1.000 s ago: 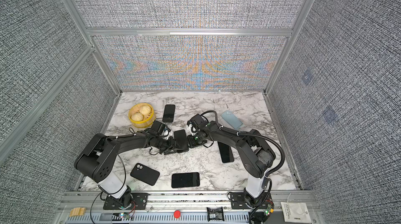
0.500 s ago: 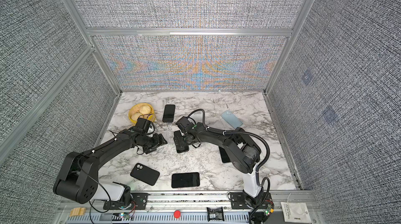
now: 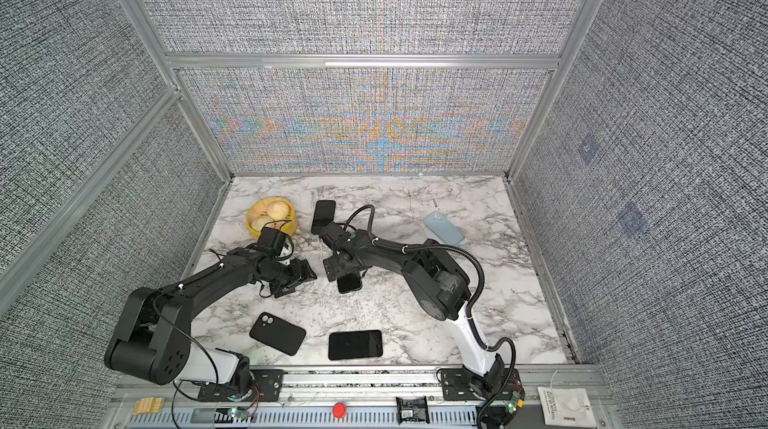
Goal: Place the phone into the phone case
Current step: 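Open the left gripper and lift the cased phone with the right gripper, then carry the cased phone with the right gripper beside the black phone near the yellow basket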
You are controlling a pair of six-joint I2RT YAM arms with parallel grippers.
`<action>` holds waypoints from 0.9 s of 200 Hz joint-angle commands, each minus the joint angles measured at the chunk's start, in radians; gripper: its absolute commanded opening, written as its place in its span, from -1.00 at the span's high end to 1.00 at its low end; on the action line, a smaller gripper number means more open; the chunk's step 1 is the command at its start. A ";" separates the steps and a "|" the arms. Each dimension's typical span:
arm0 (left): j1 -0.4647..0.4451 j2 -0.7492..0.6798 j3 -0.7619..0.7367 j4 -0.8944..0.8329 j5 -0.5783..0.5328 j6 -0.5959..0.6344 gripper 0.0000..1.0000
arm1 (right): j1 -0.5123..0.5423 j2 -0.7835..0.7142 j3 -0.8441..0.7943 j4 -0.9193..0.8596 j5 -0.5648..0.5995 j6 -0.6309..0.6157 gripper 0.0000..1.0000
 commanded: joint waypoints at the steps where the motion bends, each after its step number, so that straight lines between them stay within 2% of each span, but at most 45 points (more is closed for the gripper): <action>1: 0.001 0.006 -0.005 0.015 0.019 0.012 -0.62 | 0.000 0.029 -0.009 -0.066 -0.021 0.038 -0.75; 10: 0.001 0.004 -0.007 0.018 0.020 0.011 -0.62 | 0.000 0.033 -0.008 -0.078 -0.004 0.044 -0.62; 58: 0.001 0.011 -0.002 0.025 0.025 0.009 -0.62 | -0.002 0.000 -0.015 -0.092 0.058 0.070 -0.39; 135: 0.001 0.010 -0.007 0.036 0.035 0.002 -0.62 | -0.097 -0.025 -0.002 -0.053 0.053 0.051 -0.28; 180: 0.001 0.018 0.007 0.043 0.044 0.000 -0.62 | -0.177 0.038 0.130 0.021 0.014 0.007 -0.26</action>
